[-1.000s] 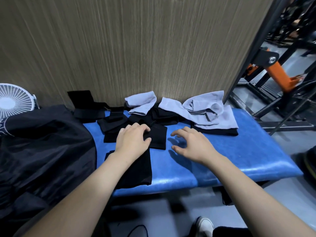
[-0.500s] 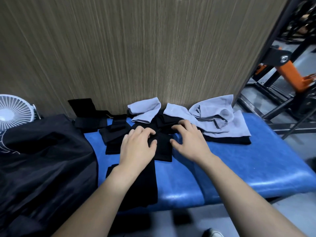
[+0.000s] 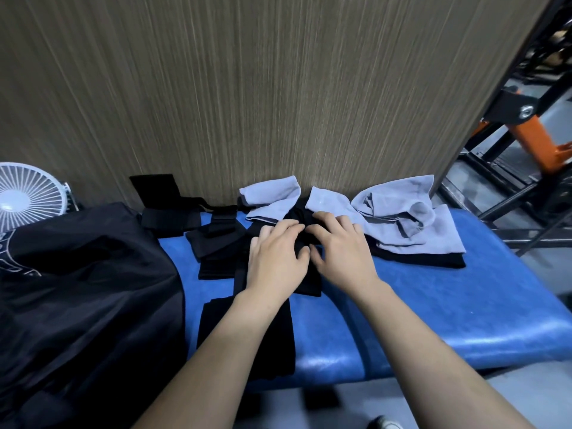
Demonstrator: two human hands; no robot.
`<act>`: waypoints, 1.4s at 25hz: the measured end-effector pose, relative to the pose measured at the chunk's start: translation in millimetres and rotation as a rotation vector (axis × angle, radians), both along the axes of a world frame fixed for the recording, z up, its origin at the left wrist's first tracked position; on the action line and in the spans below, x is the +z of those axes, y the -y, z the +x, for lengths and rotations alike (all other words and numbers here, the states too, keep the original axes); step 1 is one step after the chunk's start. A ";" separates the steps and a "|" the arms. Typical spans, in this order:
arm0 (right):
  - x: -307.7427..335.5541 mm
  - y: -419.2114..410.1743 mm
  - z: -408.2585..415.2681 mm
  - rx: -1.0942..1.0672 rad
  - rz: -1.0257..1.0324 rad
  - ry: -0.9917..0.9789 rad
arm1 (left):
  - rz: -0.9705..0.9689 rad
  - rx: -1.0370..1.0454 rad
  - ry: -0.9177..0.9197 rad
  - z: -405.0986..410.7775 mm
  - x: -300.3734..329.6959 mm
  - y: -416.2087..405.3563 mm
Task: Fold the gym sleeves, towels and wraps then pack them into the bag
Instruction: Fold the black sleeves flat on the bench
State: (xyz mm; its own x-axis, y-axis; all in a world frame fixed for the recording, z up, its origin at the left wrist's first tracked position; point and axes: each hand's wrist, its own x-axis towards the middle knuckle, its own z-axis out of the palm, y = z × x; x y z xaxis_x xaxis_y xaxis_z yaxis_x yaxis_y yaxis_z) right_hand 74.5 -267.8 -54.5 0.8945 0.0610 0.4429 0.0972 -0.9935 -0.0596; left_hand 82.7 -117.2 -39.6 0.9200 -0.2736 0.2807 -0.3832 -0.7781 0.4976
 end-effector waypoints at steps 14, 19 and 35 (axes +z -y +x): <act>24.6 3.6 -48.2 0.343 0.128 0.243 | -0.881 0.121 -0.513 -4.0 29.4 22.6; 25.7 12.2 -43.5 0.240 0.589 0.171 | -1.079 -0.065 -0.619 -21.1 54.8 10.6; 64.8 20.0 -80.0 0.220 0.511 -0.148 | -0.920 -0.279 -0.420 -32.8 72.1 -43.7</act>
State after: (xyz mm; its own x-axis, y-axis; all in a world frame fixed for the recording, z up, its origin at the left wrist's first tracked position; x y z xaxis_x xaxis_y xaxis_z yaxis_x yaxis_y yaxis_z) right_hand -5.6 -287.8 10.4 0.9397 0.0639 0.3359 0.2525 -0.7921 -0.5557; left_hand 49.9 -73.6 32.5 0.9286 -0.3343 0.1612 -0.1507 0.0571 0.9869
